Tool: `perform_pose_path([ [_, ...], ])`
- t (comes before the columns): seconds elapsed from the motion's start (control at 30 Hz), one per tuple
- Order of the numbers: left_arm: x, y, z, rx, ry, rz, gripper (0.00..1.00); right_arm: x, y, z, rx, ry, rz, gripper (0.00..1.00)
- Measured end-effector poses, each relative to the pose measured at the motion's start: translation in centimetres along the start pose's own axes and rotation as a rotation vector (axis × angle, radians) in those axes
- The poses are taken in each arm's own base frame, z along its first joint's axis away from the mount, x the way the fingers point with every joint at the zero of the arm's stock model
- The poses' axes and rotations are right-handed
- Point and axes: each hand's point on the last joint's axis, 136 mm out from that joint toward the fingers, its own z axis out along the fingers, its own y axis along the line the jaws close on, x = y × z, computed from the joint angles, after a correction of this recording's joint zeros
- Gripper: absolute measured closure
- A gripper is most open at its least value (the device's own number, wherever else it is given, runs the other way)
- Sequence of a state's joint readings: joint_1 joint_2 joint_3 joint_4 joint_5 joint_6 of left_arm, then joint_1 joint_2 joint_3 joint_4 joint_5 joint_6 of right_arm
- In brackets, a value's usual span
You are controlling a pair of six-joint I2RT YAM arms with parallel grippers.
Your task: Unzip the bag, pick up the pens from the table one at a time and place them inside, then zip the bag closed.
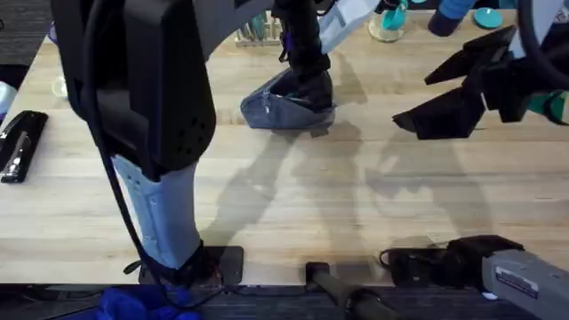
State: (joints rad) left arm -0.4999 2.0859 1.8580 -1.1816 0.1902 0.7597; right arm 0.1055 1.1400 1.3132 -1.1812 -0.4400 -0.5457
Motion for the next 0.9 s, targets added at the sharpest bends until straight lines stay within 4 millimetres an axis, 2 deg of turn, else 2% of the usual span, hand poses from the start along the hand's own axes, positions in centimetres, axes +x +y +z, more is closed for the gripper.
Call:
perform_pose_path([
  [0.2, 0.2, 0.3, -0.7, -0.02, 0.02, -0.024, 0.006, 0.0, 0.0, 0.0, 0.0, 0.0, 0.0, 0.004],
  [0.43, -0.8, 1.7, -4.3, -0.107, 0.013, -0.037, 0.007, 0.0, 0.0, 0.0, 0.0, 0.0, 0.0, 0.004],
  [0.63, -1.5, 2.2, -6.8, -0.147, -0.002, -0.05, 0.006, 0.0, 0.0, 0.0, 0.0, 0.0, 0.0, 0.004],
  [0.9, -0.6, 1.9, -7.8, -0.141, 0.013, -0.084, 0.005, 0.0, 0.0, 0.0, 0.0, 0.0, 0.0, 0.004],
])
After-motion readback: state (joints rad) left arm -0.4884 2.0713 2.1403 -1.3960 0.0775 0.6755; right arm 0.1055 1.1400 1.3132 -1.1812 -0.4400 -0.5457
